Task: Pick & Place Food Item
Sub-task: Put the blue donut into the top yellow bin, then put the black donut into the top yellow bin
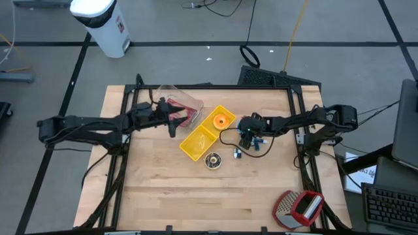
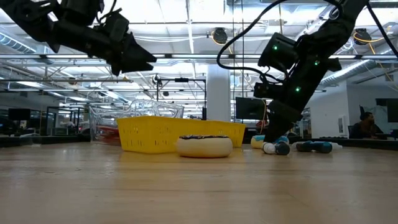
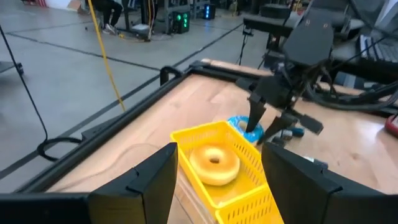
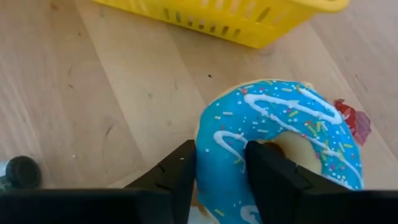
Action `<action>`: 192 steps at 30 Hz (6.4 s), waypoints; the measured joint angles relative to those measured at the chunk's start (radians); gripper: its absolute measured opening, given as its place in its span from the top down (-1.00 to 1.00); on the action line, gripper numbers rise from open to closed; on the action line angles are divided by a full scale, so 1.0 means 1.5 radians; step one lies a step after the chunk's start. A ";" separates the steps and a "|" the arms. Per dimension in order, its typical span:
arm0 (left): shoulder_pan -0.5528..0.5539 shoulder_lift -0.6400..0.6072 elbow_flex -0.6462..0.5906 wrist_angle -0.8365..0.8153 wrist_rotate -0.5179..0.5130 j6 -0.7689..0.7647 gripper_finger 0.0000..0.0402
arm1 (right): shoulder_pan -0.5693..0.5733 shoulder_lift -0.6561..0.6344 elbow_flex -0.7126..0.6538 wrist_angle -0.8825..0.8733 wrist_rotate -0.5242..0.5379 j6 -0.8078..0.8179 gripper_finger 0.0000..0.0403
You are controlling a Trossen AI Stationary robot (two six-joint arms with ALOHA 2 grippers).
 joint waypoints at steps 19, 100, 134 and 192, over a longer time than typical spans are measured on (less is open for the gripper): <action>0.000 0.030 0.000 0.004 0.000 -0.001 -0.17 | -0.010 -0.067 -0.002 -0.008 0.001 -0.046 0.95; -0.002 0.030 0.000 0.004 -0.012 -0.040 -0.17 | -0.007 -0.002 0.149 0.183 -0.135 -0.158 0.02; -0.002 0.029 0.001 -0.038 -0.011 -0.175 -0.17 | 0.163 0.201 0.150 0.206 -0.199 0.289 -0.41; -0.002 0.029 0.001 -0.038 -0.012 -0.176 -0.17 | 0.235 0.205 0.149 0.357 -0.147 0.185 0.23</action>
